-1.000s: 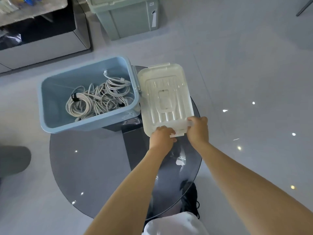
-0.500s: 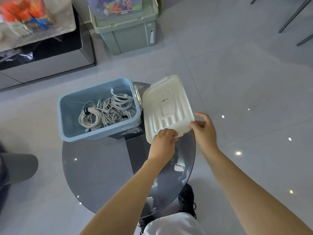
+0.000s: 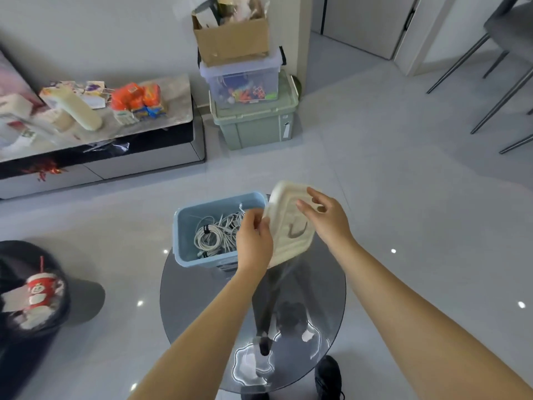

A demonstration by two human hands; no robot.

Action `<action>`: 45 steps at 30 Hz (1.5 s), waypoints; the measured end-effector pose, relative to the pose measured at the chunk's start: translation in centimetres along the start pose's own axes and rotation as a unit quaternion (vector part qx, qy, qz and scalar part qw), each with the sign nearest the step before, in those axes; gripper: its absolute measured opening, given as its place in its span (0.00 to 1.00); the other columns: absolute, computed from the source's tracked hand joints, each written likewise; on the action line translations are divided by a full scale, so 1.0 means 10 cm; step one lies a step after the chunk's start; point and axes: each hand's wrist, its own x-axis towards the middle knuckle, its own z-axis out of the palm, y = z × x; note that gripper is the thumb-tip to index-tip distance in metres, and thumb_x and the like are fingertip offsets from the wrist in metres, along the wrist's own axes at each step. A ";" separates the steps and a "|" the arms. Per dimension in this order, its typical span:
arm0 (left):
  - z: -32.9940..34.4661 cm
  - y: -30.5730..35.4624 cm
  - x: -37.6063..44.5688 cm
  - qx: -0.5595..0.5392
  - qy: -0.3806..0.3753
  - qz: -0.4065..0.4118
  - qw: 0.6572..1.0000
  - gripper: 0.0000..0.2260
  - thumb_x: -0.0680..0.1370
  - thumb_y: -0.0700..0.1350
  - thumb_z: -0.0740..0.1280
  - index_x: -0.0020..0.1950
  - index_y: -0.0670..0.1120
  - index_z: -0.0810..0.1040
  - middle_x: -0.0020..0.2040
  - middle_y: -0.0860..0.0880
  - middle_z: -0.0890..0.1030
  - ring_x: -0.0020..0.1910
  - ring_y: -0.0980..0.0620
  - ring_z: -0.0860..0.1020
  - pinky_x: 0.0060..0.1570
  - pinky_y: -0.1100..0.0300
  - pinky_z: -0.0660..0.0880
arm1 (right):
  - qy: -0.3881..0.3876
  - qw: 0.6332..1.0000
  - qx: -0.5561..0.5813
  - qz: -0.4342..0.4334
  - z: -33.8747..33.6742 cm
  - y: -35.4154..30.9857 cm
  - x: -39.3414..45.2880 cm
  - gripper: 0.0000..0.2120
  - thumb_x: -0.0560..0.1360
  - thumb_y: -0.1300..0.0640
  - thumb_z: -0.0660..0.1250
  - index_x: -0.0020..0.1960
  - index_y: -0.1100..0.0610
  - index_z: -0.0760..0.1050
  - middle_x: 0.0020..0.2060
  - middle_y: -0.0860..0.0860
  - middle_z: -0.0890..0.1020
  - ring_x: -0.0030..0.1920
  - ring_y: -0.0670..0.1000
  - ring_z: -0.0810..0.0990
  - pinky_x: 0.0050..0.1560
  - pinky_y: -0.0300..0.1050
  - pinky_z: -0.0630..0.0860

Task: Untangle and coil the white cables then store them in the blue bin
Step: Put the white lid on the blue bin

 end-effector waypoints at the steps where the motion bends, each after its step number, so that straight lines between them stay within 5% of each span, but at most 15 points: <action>1: -0.13 0.00 0.06 -0.017 0.021 -0.030 0.999 0.02 0.81 0.41 0.59 0.50 0.47 0.71 0.40 0.55 0.75 0.38 0.59 0.72 0.35 0.66 0.65 | -0.019 1.000 -0.021 0.000 0.06 -0.02 -0.02 0.26 0.73 0.42 0.68 0.69 0.45 0.69 0.65 0.49 0.72 0.65 0.50 0.69 0.63 0.43 0.67; 9: -1.15 -0.51 0.54 -0.166 0.091 -0.210 0.959 0.09 0.79 0.41 0.57 0.46 0.48 0.76 0.35 0.50 0.71 0.33 0.52 0.68 0.33 0.60 0.67 | -0.095 0.953 -0.289 0.007 0.68 0.00 0.02 0.32 0.75 0.38 0.62 0.75 0.44 0.56 0.75 0.52 0.57 0.74 0.56 0.54 0.72 0.54 0.57; 16: -1.84 -1.27 0.77 -0.232 0.069 -0.279 0.929 0.14 0.80 0.36 0.55 0.36 0.44 0.72 0.27 0.51 0.67 0.24 0.55 0.65 0.24 0.69 0.64 | -0.111 0.936 -0.333 0.033 1.30 0.14 0.23 0.40 0.71 0.36 0.66 0.76 0.44 0.51 0.76 0.57 0.52 0.76 0.57 0.48 0.72 0.54 0.51; 20: -1.98 -1.68 0.94 -0.205 0.082 -0.305 0.926 0.11 0.79 0.39 0.56 0.39 0.47 0.73 0.35 0.49 0.68 0.34 0.49 0.66 0.32 0.61 0.65 | -0.127 0.973 -0.179 0.075 1.52 0.24 0.38 0.50 0.66 0.42 0.74 0.77 0.48 0.47 0.75 0.51 0.58 0.74 0.54 0.59 0.71 0.55 0.60; 23: -1.89 -1.79 1.03 -0.147 0.095 -0.313 0.934 0.11 0.79 0.47 0.56 0.37 0.50 0.70 0.35 0.52 0.68 0.35 0.49 0.66 0.36 0.58 0.65 | -0.070 0.979 -0.175 0.079 1.66 0.29 0.43 0.51 0.65 0.44 0.76 0.77 0.52 0.49 0.74 0.52 0.60 0.73 0.54 0.60 0.71 0.55 0.61; 26: -1.73 -1.87 1.10 -0.085 0.058 -0.288 0.952 0.09 0.79 0.50 0.60 0.52 0.48 0.77 0.46 0.49 0.76 0.45 0.47 0.75 0.48 0.55 0.72 | -0.029 0.977 -0.195 0.075 1.79 0.39 0.48 0.50 0.65 0.45 0.76 0.77 0.56 0.51 0.72 0.55 0.64 0.73 0.56 0.62 0.70 0.53 0.62; 29: -1.62 -2.06 1.19 0.007 0.048 -0.279 0.959 0.16 0.78 0.46 0.62 0.66 0.47 0.73 0.61 0.39 0.73 0.58 0.39 0.74 0.61 0.47 0.72 | -0.013 0.970 -0.228 0.082 1.86 0.50 0.52 0.51 0.64 0.41 0.76 0.77 0.53 0.52 0.71 0.55 0.66 0.72 0.57 0.63 0.69 0.54 0.62; 37: -1.30 -2.09 1.33 -0.005 0.058 -0.284 0.957 0.16 0.79 0.47 0.62 0.67 0.48 0.73 0.61 0.45 0.69 0.60 0.44 0.73 0.63 0.52 0.68 | 0.035 0.957 -0.274 0.089 1.72 0.63 0.61 0.47 0.66 0.42 0.74 0.76 0.51 0.52 0.71 0.56 0.64 0.73 0.57 0.57 0.70 0.54 0.55; 41: -1.25 -2.10 1.35 -0.004 0.070 -0.309 0.948 0.19 0.80 0.49 0.62 0.71 0.53 0.70 0.65 0.47 0.69 0.63 0.45 0.71 0.65 0.49 0.67 | 0.020 0.969 -0.223 0.104 1.71 0.70 0.65 0.31 0.78 0.50 0.60 0.77 0.51 0.52 0.73 0.56 0.60 0.73 0.57 0.54 0.72 0.53 0.54; 45: -1.30 -2.19 1.42 0.005 0.035 -0.300 0.953 0.18 0.78 0.51 0.63 0.68 0.50 0.73 0.62 0.42 0.76 0.60 0.41 0.76 0.59 0.50 0.72 | 0.053 0.980 -0.168 0.089 1.68 0.75 0.72 0.21 0.81 0.59 0.53 0.74 0.52 0.62 0.64 0.56 0.71 0.69 0.59 0.64 0.70 0.50 0.61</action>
